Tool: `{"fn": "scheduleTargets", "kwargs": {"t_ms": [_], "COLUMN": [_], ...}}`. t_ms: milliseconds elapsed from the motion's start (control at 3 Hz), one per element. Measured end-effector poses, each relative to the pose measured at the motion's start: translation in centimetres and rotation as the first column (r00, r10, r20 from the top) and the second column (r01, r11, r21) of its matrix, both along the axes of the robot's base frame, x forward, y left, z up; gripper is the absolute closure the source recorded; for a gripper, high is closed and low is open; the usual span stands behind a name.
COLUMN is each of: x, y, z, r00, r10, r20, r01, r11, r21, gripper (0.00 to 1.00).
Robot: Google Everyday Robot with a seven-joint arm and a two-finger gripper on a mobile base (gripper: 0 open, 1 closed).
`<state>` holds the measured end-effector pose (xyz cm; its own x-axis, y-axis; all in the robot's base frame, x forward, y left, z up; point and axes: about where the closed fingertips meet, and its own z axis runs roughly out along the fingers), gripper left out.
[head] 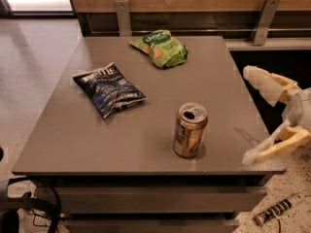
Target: Move orange can near green rice chip bag
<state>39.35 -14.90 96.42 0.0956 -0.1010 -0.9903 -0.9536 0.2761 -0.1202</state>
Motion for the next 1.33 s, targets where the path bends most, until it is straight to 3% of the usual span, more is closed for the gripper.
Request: {"fn": "scheduleTargets", "kwargs": {"t_ms": [333,667,1000,1333], "x": [0.0,0.6,1.3,1.8], "y": [0.0,1.5,2.6,3.5], "z": [-0.1,-2.2,-4.8,-6.4], "r00": [1.0,0.9997,0.9991,0.9982], "r10": [0.009,0.004,0.006,0.021], "r20": [0.001,-0.023,-0.042,-0.057], "r01": [-0.009,-0.006,-0.011,-0.027], "r11": [1.0,0.995,0.992,0.994], "r21": [-0.012,-0.102,-0.126,-0.106], "gripper": [0.0,0.0,0.0,0.0]}}
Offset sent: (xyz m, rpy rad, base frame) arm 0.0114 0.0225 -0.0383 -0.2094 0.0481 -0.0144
